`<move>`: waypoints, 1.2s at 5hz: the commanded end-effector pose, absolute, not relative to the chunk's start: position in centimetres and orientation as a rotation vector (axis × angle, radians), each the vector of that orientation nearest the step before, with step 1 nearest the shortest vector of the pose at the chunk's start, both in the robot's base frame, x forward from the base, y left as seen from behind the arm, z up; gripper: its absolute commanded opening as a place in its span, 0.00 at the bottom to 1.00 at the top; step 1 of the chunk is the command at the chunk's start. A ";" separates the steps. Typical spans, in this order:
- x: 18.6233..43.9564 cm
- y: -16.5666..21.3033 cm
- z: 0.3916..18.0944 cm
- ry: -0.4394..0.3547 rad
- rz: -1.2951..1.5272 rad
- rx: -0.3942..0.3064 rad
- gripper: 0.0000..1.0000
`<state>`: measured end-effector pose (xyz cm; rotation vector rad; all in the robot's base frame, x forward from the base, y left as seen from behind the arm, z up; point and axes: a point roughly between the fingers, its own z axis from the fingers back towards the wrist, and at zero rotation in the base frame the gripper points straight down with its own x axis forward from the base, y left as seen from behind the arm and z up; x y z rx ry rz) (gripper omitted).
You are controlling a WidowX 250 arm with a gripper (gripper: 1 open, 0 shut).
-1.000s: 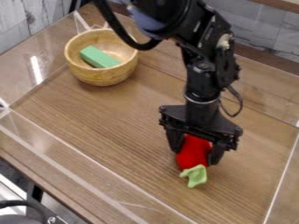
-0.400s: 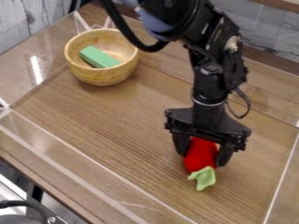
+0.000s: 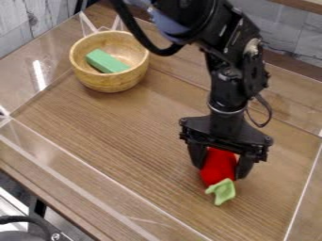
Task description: Move the red fruit to the left side of the table
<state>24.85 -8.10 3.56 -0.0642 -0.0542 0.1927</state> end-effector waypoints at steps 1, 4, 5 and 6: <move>25.9 -8.7 4.6 -0.099 0.187 -0.083 1.00; 25.9 -9.0 4.8 -0.103 0.191 -0.091 1.00; 25.8 -9.1 4.9 -0.101 0.188 -0.093 1.00; 25.9 -9.1 5.0 -0.098 0.185 -0.095 1.00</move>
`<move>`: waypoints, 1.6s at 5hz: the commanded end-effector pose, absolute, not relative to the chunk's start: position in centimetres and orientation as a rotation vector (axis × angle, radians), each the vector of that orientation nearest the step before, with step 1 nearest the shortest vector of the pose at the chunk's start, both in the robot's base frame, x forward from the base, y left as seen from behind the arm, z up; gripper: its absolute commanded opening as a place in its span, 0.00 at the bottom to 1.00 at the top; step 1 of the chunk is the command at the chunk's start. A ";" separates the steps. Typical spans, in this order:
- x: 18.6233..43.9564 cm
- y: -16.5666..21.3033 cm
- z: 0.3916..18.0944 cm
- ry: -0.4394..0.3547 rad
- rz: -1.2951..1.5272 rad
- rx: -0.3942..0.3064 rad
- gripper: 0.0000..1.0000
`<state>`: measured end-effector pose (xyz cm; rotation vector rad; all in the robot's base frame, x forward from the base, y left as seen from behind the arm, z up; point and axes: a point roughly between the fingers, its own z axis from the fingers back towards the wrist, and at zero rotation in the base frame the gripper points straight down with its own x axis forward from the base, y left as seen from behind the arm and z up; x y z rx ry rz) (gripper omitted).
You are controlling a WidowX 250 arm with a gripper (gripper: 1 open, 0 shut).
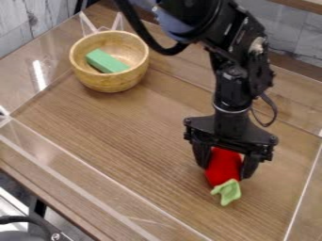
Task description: Move the red fruit to the left side of the table
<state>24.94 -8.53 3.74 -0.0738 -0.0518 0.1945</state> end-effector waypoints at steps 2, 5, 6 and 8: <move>25.9 -9.1 5.0 -0.093 0.180 -0.098 1.00; 25.4 -6.9 9.7 -0.140 0.142 -0.110 0.00; 24.9 -3.5 11.0 -0.155 0.132 -0.099 0.00; 23.2 4.6 10.5 -0.162 0.109 -0.078 0.00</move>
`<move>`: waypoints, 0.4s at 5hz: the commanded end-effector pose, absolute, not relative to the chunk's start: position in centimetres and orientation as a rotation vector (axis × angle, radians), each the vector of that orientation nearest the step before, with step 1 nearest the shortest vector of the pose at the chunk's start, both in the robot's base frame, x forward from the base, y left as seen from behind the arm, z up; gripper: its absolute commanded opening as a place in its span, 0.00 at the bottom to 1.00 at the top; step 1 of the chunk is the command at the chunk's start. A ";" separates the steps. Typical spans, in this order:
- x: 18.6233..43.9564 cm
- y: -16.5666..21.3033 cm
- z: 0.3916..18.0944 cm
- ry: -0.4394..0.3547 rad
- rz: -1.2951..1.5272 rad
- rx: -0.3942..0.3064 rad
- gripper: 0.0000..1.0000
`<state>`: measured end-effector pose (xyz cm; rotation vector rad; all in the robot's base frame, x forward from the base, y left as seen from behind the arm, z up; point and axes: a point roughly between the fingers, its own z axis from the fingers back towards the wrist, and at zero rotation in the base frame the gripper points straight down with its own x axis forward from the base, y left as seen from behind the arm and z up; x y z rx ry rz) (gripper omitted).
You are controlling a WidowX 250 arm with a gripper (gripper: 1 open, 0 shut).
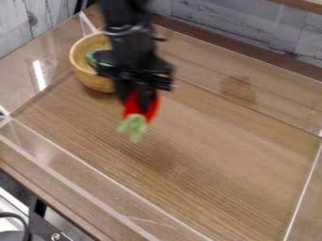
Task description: Move the red fruit to the left side of the table
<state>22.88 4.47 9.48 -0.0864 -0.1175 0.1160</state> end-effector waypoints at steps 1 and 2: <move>22.1 7.5 9.9 -0.164 0.102 -0.076 0.00; 21.7 9.5 9.1 -0.162 0.111 -0.073 0.00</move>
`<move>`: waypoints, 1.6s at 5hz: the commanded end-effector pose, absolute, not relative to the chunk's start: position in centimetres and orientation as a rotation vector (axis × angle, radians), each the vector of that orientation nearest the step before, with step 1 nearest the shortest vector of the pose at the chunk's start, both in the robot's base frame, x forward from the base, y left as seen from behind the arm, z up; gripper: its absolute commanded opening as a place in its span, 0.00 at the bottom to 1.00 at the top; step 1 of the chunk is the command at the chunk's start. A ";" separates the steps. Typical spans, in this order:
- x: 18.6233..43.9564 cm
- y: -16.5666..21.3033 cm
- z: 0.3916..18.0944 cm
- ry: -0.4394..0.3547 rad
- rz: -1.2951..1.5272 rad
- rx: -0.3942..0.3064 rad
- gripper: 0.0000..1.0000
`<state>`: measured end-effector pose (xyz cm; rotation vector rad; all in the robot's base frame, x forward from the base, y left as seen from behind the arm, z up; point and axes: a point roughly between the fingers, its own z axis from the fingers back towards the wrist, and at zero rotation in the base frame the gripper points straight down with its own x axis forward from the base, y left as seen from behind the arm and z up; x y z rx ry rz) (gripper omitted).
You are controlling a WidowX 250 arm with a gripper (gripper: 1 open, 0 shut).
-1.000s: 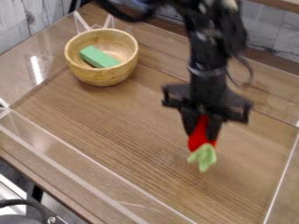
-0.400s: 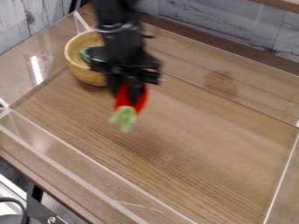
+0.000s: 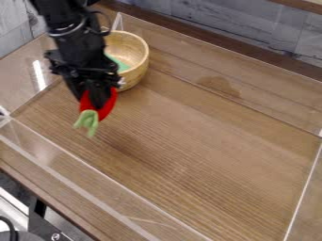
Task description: Move the red fruit to the left side of the table
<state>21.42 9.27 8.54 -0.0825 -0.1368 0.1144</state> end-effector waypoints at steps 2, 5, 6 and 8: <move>21.9 11.1 6.2 -0.139 0.130 -0.056 0.00; 22.4 12.1 3.2 -0.116 0.142 -0.054 1.00; 22.5 12.3 2.6 -0.108 0.149 -0.054 1.00; 23.2 12.2 2.5 -0.096 0.179 -0.058 1.00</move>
